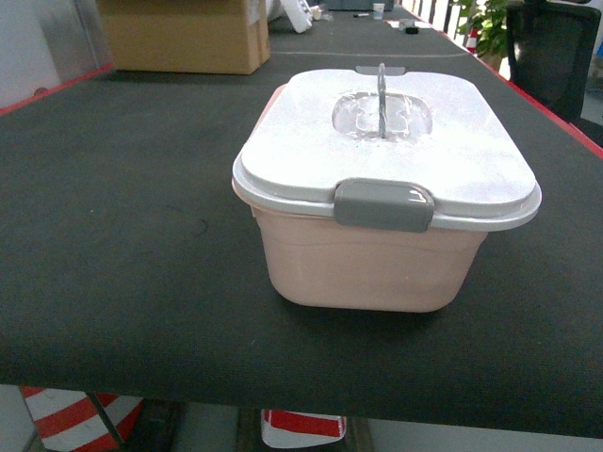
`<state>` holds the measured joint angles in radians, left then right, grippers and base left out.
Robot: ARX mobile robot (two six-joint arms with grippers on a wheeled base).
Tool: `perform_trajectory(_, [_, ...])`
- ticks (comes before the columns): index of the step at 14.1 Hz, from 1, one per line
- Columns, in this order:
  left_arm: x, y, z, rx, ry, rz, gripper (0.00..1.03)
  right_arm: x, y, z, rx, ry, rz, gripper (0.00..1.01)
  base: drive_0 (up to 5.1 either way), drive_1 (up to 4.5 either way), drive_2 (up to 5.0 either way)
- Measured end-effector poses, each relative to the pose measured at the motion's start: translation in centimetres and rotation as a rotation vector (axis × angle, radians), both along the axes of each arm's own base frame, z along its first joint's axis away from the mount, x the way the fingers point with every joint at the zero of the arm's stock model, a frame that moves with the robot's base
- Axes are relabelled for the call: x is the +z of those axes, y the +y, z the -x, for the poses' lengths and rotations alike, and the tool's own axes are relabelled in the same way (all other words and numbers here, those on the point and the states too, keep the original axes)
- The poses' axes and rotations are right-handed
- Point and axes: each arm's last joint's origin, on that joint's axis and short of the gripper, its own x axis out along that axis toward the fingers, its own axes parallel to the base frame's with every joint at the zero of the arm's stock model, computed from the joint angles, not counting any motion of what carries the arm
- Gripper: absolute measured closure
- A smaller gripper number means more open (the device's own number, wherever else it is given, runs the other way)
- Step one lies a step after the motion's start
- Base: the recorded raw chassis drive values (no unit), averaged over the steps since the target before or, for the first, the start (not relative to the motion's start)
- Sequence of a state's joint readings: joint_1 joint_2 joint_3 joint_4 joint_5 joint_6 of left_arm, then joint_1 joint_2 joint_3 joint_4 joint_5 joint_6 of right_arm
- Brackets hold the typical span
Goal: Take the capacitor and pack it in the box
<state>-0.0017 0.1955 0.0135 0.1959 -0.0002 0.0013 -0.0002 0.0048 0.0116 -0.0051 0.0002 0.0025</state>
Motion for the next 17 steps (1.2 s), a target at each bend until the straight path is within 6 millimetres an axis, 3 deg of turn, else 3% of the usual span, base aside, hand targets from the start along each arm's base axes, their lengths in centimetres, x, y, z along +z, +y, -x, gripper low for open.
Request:
perform_trajectory(6, [-0.4,0.0,1.2,0.001,0.017,0.0,1.01,0.0,0.0,0.0,0.0,0.0,0.0,0.03,0.0,0.0,0.0])
perform_trajectory(13, [-0.4,0.0,1.2,0.0,0.014,0.001,0.09,0.0,0.0,0.0,0.0,0.0,0.0,0.03,0.0,0.0,0.0])
perform_trajectory(14, [-0.4,0.0,1.2,0.001,0.014,0.0,0.03,0.0,0.0,0.0,0.0,0.0,0.0,0.03,0.0,0.0,0.0])
perform_trajectory(17, [-0.4,0.0,1.2,0.001,0.014,0.001,0.05,0.0,0.0,0.0,0.0,0.0,0.0,0.03,0.0,0.0,0.0])
